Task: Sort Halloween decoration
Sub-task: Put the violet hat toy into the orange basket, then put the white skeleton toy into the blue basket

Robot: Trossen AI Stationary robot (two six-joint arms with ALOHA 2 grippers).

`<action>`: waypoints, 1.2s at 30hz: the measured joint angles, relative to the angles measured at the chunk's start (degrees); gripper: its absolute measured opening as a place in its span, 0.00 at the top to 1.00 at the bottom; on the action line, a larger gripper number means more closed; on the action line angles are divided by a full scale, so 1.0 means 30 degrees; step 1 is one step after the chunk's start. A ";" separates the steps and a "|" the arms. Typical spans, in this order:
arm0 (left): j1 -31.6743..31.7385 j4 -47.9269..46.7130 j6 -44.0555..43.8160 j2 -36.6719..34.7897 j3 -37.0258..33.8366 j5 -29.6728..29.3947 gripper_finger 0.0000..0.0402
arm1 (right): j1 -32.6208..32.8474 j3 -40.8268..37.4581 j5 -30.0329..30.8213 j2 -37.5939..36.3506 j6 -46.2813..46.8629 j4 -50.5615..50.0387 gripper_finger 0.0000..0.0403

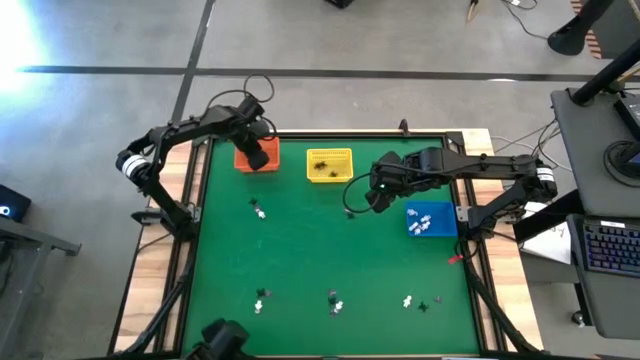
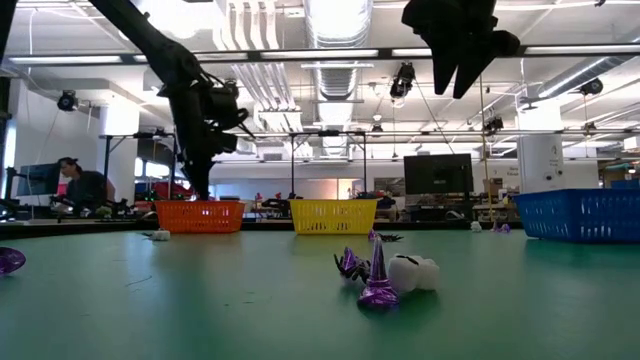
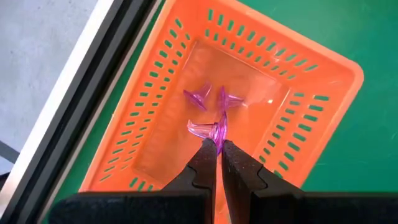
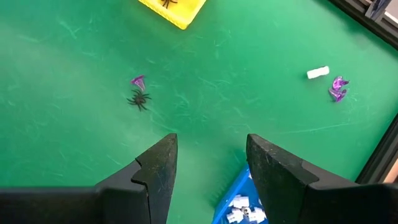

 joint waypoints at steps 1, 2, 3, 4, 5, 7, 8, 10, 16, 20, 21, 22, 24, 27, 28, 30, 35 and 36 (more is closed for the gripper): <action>0.0040 0.0000 0.0137 0.0007 0.0000 0.0000 1.00 | 0.0000 0.0000 -0.0002 0.0012 0.0071 0.0000 0.54; 0.0058 -0.0007 0.0280 0.0007 0.0000 0.0006 1.00 | 0.0000 0.0000 -0.0007 0.0016 0.0075 -0.0005 0.54; 0.0053 -0.0007 0.0400 0.0007 0.0000 0.0008 1.00 | 0.0000 0.0000 -0.0007 0.0023 0.0063 0.0000 0.54; 0.0053 -0.0007 0.0535 0.0007 0.0000 0.0008 1.00 | 0.0000 0.0000 -0.0007 0.0023 0.0065 0.0000 0.54; 0.0053 -0.0007 0.0673 0.0007 -0.0003 0.0008 1.00 | 0.0000 0.0000 -0.0007 0.0023 0.0090 0.0000 0.54; 0.0053 -0.0007 0.0921 0.0007 -0.0007 0.0015 0.99 | 0.0000 0.0000 -0.0007 0.0023 0.0242 0.0014 0.54; 0.0053 0.0000 0.0953 0.0007 -0.0007 0.0015 0.99 | 0.0000 0.0000 -0.0007 0.0023 0.0257 0.0042 0.54; 0.0053 -0.0015 0.0975 0.0007 -0.0007 0.0015 0.96 | 0.0000 0.0000 -0.0015 0.0023 0.0337 0.0051 0.54; 0.0053 -0.0020 0.0990 0.0007 -0.0007 0.0030 0.86 | 0.0000 0.0000 -0.0015 0.0025 0.0708 0.0074 0.54; 0.0053 -0.0028 0.0732 0.0021 -0.0007 0.0037 0.80 | 0.0000 0.0000 -0.0015 0.0029 0.0498 0.0095 0.54; 0.0053 -0.0042 0.0410 0.0022 -0.0007 0.0044 0.78 | 0.0000 0.0000 -0.0013 0.0031 0.0504 0.0107 0.54; 0.0053 -0.0067 0.0055 0.0026 -0.0007 0.0048 0.77 | -0.0007 0.0000 -0.0011 0.0027 0.0501 0.0113 0.54; 0.0053 -0.0098 -0.0440 0.0029 -0.0007 0.0068 0.76 | -0.0007 0.0000 -0.0007 0.0031 0.0498 0.0131 0.54; 0.0053 -0.0390 -0.0547 0.0029 -0.0007 0.0109 0.76 | -0.0007 0.0000 0.0058 0.0031 0.0454 0.0284 0.54; 0.0033 -0.0638 -0.0578 0.0010 -0.0007 0.0283 0.76 | -0.0007 0.0000 0.0058 0.0031 0.0330 0.0470 0.54; -0.0117 -0.1895 -0.0668 -0.0116 0.0187 0.1590 0.76 | -0.0015 0.0000 0.0066 0.0029 -0.0321 0.1101 0.54; -0.1028 -0.3088 -0.0664 -0.1423 0.0516 0.4767 0.77 | -0.0007 0.0000 0.0068 0.0031 -0.0820 0.3174 0.54; -0.1238 -0.3089 -0.0671 -0.1758 0.0503 0.4692 0.78 | -0.0015 0.0000 0.0063 0.0031 -0.0777 0.3624 0.54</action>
